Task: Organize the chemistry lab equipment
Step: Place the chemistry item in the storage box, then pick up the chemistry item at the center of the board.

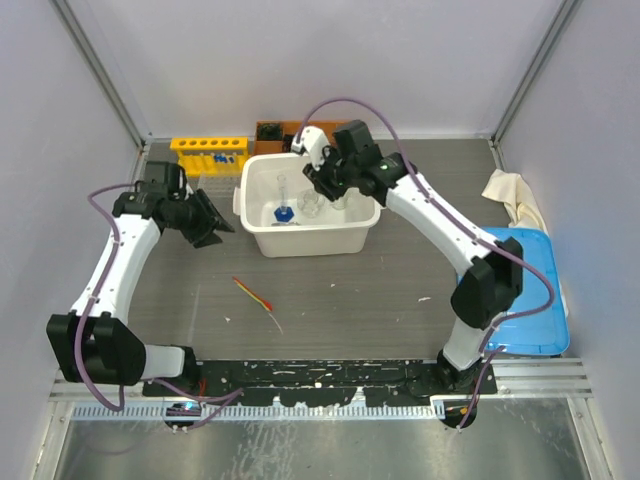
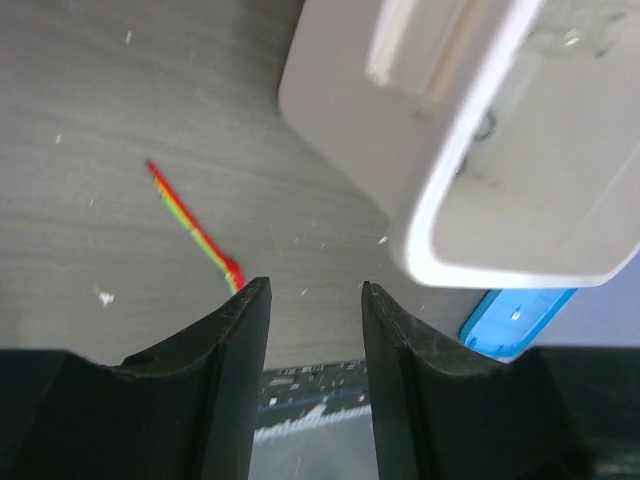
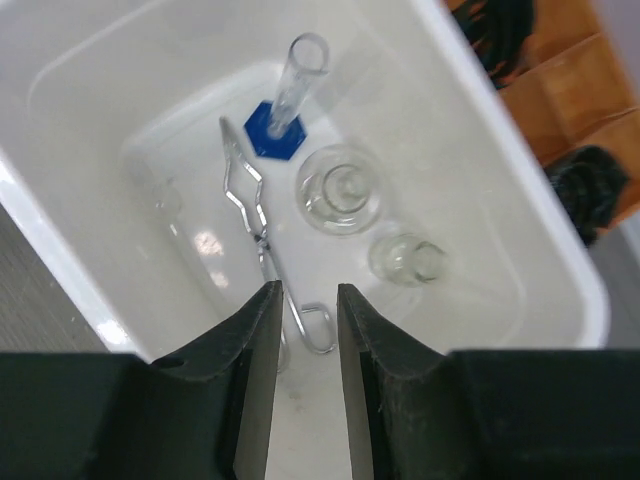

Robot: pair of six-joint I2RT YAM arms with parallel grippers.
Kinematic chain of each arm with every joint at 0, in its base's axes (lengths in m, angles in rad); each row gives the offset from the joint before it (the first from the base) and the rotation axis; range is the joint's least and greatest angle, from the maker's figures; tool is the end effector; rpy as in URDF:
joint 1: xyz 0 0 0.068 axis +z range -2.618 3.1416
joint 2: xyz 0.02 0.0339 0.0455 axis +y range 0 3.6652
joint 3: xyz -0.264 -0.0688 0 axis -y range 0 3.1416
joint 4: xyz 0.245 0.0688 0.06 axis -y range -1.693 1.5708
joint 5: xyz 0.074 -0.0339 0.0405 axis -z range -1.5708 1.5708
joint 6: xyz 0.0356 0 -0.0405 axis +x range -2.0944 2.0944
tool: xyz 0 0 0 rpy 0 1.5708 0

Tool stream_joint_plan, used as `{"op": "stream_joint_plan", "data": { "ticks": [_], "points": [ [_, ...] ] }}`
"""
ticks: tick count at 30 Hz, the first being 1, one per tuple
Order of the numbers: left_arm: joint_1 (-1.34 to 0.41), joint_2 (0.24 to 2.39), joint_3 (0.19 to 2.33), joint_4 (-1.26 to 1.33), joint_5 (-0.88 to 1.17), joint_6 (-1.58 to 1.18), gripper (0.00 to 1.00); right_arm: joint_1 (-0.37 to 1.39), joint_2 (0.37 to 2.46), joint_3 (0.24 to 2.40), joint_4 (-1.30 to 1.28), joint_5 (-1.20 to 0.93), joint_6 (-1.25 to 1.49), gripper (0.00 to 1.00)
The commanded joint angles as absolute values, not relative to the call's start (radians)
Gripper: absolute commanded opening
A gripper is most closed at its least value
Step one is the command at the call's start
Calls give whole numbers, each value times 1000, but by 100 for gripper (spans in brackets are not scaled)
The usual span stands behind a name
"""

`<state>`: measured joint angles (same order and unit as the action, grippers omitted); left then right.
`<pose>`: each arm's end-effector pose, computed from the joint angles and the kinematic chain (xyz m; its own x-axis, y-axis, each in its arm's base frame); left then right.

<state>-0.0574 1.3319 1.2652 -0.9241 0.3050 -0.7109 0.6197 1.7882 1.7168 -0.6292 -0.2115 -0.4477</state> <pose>0.2641 -0.0259 0.3232 -0.7757 -0.5789 -0.2514 -0.3789 0.7458 -0.5479 0.3284 0.2435 0.3435 -0.1707 -0.6417 -0.7477 -0.8568 0.4714 -0.2089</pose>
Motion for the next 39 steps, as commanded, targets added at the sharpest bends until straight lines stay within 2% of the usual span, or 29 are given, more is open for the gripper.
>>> {"op": "stream_joint_plan", "data": {
  "ticks": [1,8,14,23,32,39],
  "points": [
    [-54,1260,1186,-1047,354,-709,43,623,1604,1681,-486,-85,-398,35],
    [-66,1169,1039,-1078,338,-766,41,624,1371,1428,-250,40,-367,35],
    [-138,1222,993,-1060,281,-792,38,637,1211,1266,-143,92,-398,35],
    [-174,1419,964,-943,250,-824,37,686,1064,1215,-260,-123,-286,35],
    [-174,1510,960,-914,220,-792,35,966,1103,1226,-458,-26,-182,35],
    [-173,1305,958,-864,142,-886,40,1080,1236,1155,-425,-63,-165,39]
  ]
}}
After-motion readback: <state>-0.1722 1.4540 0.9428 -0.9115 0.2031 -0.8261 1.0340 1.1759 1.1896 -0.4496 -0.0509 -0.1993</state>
